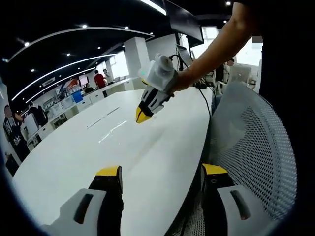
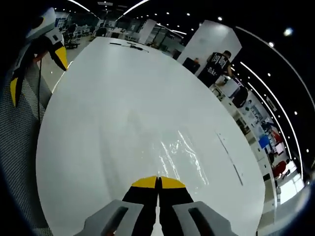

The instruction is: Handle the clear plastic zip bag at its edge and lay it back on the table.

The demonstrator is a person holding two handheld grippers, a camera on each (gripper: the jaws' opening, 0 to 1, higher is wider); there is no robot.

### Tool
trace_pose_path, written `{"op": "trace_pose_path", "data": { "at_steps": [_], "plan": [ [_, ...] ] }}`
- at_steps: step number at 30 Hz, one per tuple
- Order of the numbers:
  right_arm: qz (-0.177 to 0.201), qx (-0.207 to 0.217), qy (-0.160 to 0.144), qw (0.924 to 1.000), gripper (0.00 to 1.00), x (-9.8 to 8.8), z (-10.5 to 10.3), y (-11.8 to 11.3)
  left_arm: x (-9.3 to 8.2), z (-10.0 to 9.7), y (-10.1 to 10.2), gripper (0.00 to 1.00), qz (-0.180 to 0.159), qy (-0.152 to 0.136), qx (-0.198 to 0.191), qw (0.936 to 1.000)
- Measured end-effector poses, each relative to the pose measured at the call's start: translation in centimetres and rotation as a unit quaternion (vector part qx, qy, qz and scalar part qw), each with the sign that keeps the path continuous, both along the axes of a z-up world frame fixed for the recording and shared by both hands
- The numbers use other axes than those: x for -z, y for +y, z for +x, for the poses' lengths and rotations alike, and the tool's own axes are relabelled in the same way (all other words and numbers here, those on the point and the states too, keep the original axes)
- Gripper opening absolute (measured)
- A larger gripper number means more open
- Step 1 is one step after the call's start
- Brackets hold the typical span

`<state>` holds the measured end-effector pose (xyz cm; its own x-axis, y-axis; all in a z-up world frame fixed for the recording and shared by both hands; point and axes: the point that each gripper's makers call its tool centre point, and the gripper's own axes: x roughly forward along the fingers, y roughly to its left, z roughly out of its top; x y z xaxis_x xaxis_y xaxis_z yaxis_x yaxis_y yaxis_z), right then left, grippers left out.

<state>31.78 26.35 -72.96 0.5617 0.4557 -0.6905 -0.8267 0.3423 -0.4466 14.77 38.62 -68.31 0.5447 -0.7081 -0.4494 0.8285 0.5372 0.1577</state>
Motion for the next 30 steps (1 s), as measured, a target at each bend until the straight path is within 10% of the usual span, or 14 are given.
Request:
{"op": "trace_pose_path", "data": {
  "at_steps": [30],
  "plan": [
    [-0.063,-0.103,-0.036,0.9921,0.0,3.0,-1.9,1.7,-0.4,0.2,0.2,0.64,-0.004,0.004,-0.019,0.9998]
  ]
}}
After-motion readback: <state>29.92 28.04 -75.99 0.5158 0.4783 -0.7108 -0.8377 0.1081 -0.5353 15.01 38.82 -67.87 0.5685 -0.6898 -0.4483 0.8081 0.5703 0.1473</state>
